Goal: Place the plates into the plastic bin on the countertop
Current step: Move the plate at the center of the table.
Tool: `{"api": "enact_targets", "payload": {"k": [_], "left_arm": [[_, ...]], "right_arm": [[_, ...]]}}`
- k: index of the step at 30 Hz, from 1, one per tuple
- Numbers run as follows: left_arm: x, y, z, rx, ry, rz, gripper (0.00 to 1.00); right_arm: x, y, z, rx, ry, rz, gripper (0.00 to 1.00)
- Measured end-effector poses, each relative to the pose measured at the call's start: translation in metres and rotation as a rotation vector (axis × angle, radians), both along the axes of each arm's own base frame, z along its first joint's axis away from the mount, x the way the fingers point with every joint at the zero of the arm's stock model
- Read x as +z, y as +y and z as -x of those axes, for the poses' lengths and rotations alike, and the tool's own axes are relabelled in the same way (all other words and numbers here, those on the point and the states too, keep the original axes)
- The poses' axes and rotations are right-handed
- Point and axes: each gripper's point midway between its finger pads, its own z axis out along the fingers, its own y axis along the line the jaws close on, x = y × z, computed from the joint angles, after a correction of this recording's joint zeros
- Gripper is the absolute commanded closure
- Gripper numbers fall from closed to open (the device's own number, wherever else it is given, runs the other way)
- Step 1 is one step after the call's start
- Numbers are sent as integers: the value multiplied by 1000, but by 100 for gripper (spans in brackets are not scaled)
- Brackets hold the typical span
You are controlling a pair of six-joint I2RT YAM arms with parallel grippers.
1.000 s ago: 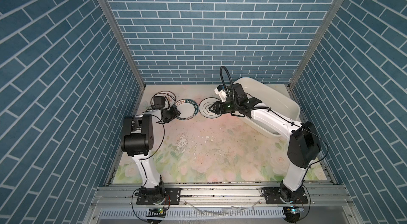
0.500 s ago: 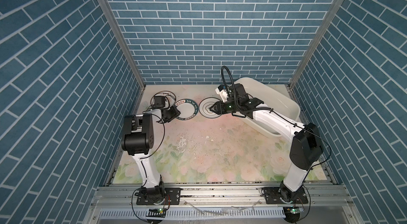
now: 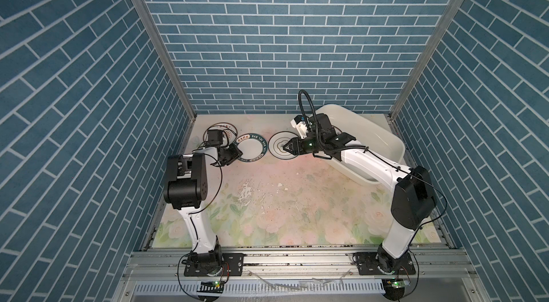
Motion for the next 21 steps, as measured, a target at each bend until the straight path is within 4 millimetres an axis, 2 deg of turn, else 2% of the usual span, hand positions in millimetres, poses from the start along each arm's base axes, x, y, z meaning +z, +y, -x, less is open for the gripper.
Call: {"api": "enact_targets", "payload": {"k": [10, 13, 21], "left_arm": [[-3, 0, 5, 6, 25, 4, 67], [-4, 0, 7, 9, 35, 5, 73], [-5, 1, 14, 17, 60, 3, 76]], "right_arm": [[0, 0, 0, 0, -1, -1, 63], [0, 0, 0, 0, -1, -1, 63], [1, 1, -1, 0, -5, -5, 63]]}}
